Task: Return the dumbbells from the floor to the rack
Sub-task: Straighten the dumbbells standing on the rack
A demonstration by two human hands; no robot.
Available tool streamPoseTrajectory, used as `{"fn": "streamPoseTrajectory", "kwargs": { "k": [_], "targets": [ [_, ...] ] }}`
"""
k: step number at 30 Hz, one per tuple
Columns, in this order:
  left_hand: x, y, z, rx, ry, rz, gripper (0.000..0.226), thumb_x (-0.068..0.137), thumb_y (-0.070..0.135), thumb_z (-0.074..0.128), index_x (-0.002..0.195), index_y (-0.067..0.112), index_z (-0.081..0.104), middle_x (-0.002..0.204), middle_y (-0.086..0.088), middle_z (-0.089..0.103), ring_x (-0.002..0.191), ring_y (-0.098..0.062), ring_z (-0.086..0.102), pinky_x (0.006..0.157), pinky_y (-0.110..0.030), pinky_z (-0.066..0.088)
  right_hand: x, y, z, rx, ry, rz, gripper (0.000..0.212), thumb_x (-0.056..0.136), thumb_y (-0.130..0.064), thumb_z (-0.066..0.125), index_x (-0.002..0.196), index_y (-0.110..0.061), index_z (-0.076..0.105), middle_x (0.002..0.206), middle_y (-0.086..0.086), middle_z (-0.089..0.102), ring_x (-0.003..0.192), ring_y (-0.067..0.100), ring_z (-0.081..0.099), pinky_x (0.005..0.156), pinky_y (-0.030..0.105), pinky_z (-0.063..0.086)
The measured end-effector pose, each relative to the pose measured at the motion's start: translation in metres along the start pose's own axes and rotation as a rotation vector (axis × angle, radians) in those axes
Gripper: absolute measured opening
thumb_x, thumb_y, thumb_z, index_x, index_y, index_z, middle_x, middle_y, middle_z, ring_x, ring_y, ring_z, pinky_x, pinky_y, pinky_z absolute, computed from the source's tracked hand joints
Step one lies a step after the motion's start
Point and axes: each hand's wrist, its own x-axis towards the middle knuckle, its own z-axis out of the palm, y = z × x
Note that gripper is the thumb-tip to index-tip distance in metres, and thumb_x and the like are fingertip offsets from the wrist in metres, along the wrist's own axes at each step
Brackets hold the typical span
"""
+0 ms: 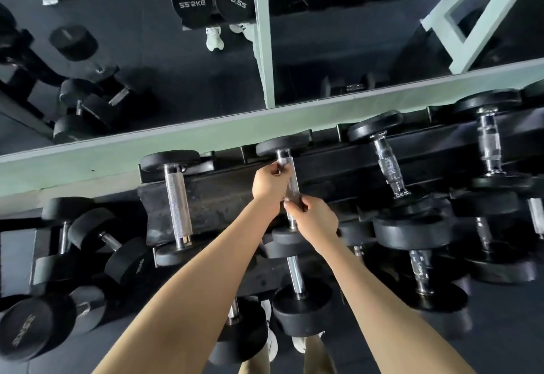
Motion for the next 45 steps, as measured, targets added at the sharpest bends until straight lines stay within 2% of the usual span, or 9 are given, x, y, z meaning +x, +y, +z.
{"fn": "streamPoseTrajectory", "kwargs": {
  "k": [3, 10, 19, 26, 30, 34, 38, 41, 45],
  "targets": [
    [0.000, 0.000, -0.001, -0.034, 0.010, -0.020, 0.025, 0.092, 0.026, 0.058, 0.066, 0.029, 0.057, 0.068, 0.002, 0.057, 0.078, -0.023, 0.059, 0.082, -0.051, 0.057, 0.000, -0.002, -0.002, 0.001, 0.005, -0.010, 0.039, 0.092, -0.051, 0.049, 0.108, -0.022, 0.068, 0.095, 0.002, 0.073, 0.093, 0.023, 0.066, 0.074, 0.031, 0.045],
    [0.002, -0.002, -0.001, -0.195, 0.017, -0.106, 0.012, 0.092, 0.024, 0.060, 0.082, 0.017, 0.060, 0.078, 0.001, 0.060, 0.095, -0.029, 0.065, 0.083, -0.046, 0.058, 0.003, -0.008, -0.012, -0.058, 0.019, -0.021, 0.019, 0.088, -0.043, 0.055, 0.077, -0.029, 0.061, 0.075, -0.004, 0.068, 0.083, 0.022, 0.068, 0.067, 0.027, 0.041],
    [0.004, 0.000, -0.002, -0.089, 0.011, -0.038, 0.023, 0.092, 0.022, 0.059, 0.070, 0.025, 0.055, 0.072, 0.002, 0.054, 0.086, -0.026, 0.059, 0.084, -0.050, 0.057, -0.003, -0.013, -0.002, -0.022, 0.053, 0.013, 0.031, 0.091, -0.046, 0.052, 0.100, -0.022, 0.070, 0.093, 0.001, 0.074, 0.092, 0.023, 0.066, 0.070, 0.028, 0.038],
    [-0.005, 0.002, -0.003, -0.023, 0.004, 0.005, 0.033, 0.094, 0.025, 0.055, 0.124, 0.016, 0.061, 0.070, 0.001, 0.054, 0.082, -0.025, 0.057, 0.083, -0.051, 0.057, -0.006, -0.013, -0.002, -0.096, 0.064, -0.006, 0.035, 0.094, -0.046, 0.049, 0.109, -0.020, 0.067, 0.101, 0.002, 0.073, 0.096, 0.024, 0.067, 0.075, 0.031, 0.044],
    [-0.010, 0.006, -0.002, 0.019, -0.009, 0.016, 0.015, 0.094, 0.026, 0.055, 0.092, 0.015, 0.064, 0.072, 0.000, 0.056, 0.089, -0.033, 0.065, 0.082, -0.051, 0.057, -0.014, -0.012, -0.005, -0.189, 0.133, -0.056, 0.040, 0.096, -0.050, 0.040, 0.109, -0.021, 0.065, 0.094, 0.002, 0.074, 0.089, 0.026, 0.068, 0.072, 0.031, 0.046],
    [-0.009, 0.004, -0.001, 0.010, 0.017, 0.016, 0.029, 0.093, 0.027, 0.055, 0.064, 0.028, 0.051, 0.068, -0.001, 0.055, 0.081, -0.027, 0.060, 0.082, -0.049, 0.058, -0.034, 0.010, -0.032, -0.312, 0.253, -0.151, 0.045, 0.098, -0.046, 0.038, 0.130, -0.019, 0.056, 0.111, 0.004, 0.071, 0.103, 0.027, 0.065, 0.086, 0.038, 0.043],
    [-0.013, 0.002, 0.002, 0.162, 0.098, 0.050, 0.024, 0.092, 0.034, 0.054, 0.074, 0.020, 0.063, 0.072, -0.002, 0.060, 0.082, -0.030, 0.061, 0.079, -0.038, 0.055, -0.045, 0.055, -0.077, -0.238, 0.480, -0.195, 0.034, 0.093, -0.033, 0.057, 0.119, -0.013, 0.066, 0.100, 0.006, 0.076, 0.091, 0.028, 0.070, 0.082, 0.040, 0.050],
    [-0.029, -0.001, 0.010, 0.323, 0.408, 0.176, 0.026, 0.091, 0.032, 0.051, 0.098, 0.012, 0.067, 0.096, -0.006, 0.069, 0.094, -0.030, 0.063, 0.078, -0.033, 0.045, -0.034, 0.086, -0.119, -0.196, 0.609, -0.184, 0.023, 0.087, -0.025, 0.066, 0.101, -0.008, 0.073, 0.080, 0.008, 0.076, 0.073, 0.031, 0.071, 0.070, 0.040, 0.053],
    [-0.064, 0.015, 0.059, 0.360, 0.352, 0.370, 0.029, 0.094, 0.030, 0.050, 0.087, 0.008, 0.067, 0.084, -0.003, 0.064, 0.078, -0.022, 0.057, 0.068, -0.030, 0.040, 0.006, 0.107, -0.166, -0.133, 0.415, -0.058, 0.034, 0.093, -0.034, 0.058, 0.118, -0.012, 0.065, 0.107, 0.007, 0.074, 0.099, 0.030, 0.067, 0.081, 0.036, 0.049]
  ]
}}
